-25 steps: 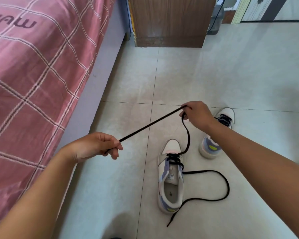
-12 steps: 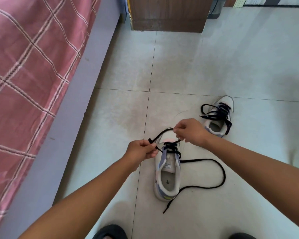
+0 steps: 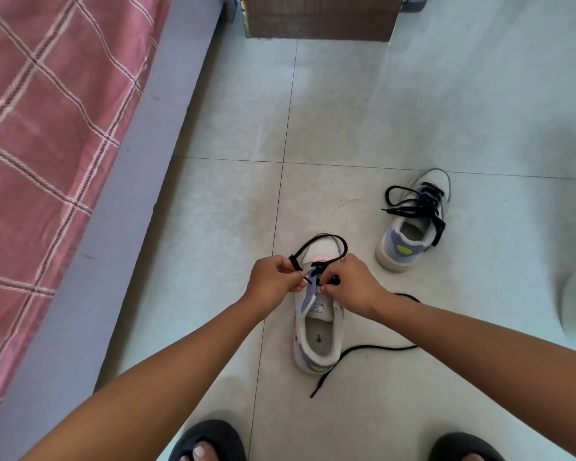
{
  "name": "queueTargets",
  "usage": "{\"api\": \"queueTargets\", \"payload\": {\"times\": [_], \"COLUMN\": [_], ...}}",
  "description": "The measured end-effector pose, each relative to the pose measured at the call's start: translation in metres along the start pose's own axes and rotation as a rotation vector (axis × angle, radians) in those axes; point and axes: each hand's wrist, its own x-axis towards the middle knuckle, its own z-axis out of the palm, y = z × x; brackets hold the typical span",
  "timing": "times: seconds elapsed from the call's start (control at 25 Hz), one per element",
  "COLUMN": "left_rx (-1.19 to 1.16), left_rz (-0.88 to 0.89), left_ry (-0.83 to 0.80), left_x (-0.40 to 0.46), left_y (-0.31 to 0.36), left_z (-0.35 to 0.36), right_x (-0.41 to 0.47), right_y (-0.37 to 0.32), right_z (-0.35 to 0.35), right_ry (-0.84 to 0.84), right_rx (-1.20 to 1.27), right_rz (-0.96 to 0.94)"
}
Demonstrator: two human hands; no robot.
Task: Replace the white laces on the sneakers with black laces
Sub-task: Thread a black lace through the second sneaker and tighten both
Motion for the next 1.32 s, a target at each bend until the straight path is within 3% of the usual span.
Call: {"api": "queueTargets", "payload": {"times": [0.32, 0.52, 0.76, 1.32], "left_rx": [0.165, 0.491, 0.401, 0.433], "left_rz": [0.07, 0.221, 0.261, 0.307], "left_ry": [-0.03, -0.014, -0.027, -0.022], "left_x": [0.005, 0.002, 0.0, 0.0], "left_y": [-0.001, -0.003, -0.004, -0.003], "left_z": [-0.004, -0.001, -0.003, -0.003], "right_x": [-0.001, -0.002, -0.003, -0.006], "right_y": [-0.002, -0.005, -0.005, -0.008], "right_z": [0.01, 0.011, 0.013, 0.013], "right_ry": [0.03, 0.034, 0.041, 0.05], "right_rx": [0.058, 0.112, 0.132, 0.158], "right_rz": [0.055, 0.094, 0.093, 0.087]}}
